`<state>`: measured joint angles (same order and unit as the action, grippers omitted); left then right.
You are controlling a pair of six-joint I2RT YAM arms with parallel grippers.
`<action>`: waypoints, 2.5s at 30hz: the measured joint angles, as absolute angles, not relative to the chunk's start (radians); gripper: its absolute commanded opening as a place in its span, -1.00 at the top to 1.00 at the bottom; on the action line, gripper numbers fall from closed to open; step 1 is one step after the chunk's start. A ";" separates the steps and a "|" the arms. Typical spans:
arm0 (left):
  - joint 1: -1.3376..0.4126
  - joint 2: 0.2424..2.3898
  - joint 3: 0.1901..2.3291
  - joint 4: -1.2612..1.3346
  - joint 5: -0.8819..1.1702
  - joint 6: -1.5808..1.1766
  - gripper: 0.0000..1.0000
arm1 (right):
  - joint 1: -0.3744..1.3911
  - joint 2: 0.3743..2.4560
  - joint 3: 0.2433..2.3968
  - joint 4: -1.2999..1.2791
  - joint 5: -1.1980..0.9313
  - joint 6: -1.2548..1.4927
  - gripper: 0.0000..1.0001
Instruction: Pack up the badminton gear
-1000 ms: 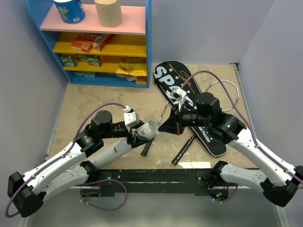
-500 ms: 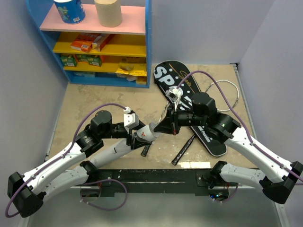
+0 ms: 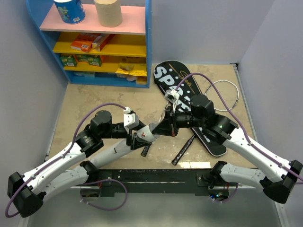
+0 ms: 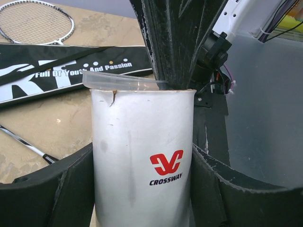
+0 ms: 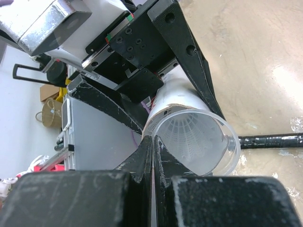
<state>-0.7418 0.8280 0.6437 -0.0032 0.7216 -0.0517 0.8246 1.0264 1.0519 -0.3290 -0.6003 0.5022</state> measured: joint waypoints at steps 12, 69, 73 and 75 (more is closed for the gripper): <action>-0.742 0.828 0.644 -0.001 0.722 -0.052 0.83 | 0.825 1.018 1.052 -0.320 -0.618 0.518 1.00; -0.720 0.796 0.624 -0.098 0.653 -0.014 0.84 | 0.822 1.077 0.859 0.041 -0.490 0.749 -0.06; -0.720 0.796 0.623 -0.091 0.654 -0.015 0.84 | 0.819 1.069 0.859 0.038 -0.488 0.752 -0.07; -0.721 0.795 0.623 -0.085 0.655 -0.017 0.84 | 0.818 1.064 0.858 0.038 -0.488 0.753 -0.07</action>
<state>-0.7208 0.7952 0.6231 -0.0853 0.6552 -0.0174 0.8181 1.0637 0.8581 0.0376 -0.4877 0.7528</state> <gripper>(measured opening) 0.704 0.529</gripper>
